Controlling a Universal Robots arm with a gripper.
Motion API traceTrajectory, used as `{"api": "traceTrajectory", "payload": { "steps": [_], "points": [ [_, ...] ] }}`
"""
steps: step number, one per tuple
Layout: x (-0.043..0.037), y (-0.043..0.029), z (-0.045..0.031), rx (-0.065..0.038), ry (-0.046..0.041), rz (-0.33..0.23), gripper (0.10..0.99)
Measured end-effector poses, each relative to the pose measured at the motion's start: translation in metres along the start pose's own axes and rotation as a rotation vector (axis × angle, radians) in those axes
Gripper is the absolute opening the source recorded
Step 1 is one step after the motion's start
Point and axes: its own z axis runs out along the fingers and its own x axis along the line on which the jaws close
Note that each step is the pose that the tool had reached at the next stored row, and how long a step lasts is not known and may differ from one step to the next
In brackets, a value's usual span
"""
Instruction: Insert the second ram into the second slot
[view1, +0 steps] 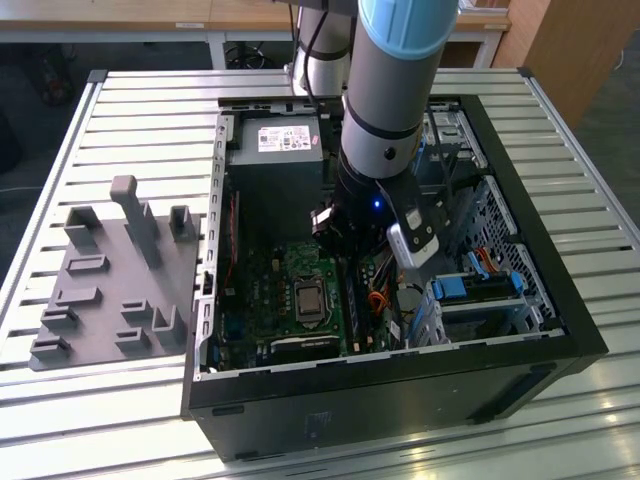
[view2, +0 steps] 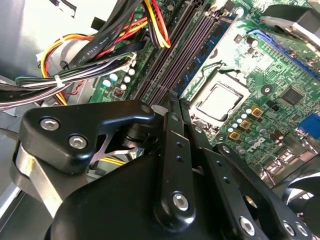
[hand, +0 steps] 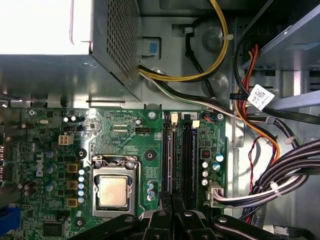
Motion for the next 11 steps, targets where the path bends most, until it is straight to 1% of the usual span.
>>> {"api": "traceTrajectory", "payload": {
  "steps": [6,11],
  "points": [
    [-0.0006,-0.0002,0.0047,0.000,0.0009,0.000,0.122],
    [-0.0013,-0.0002,0.0069,0.000,0.0026,-0.005,0.122]
  ]
}}
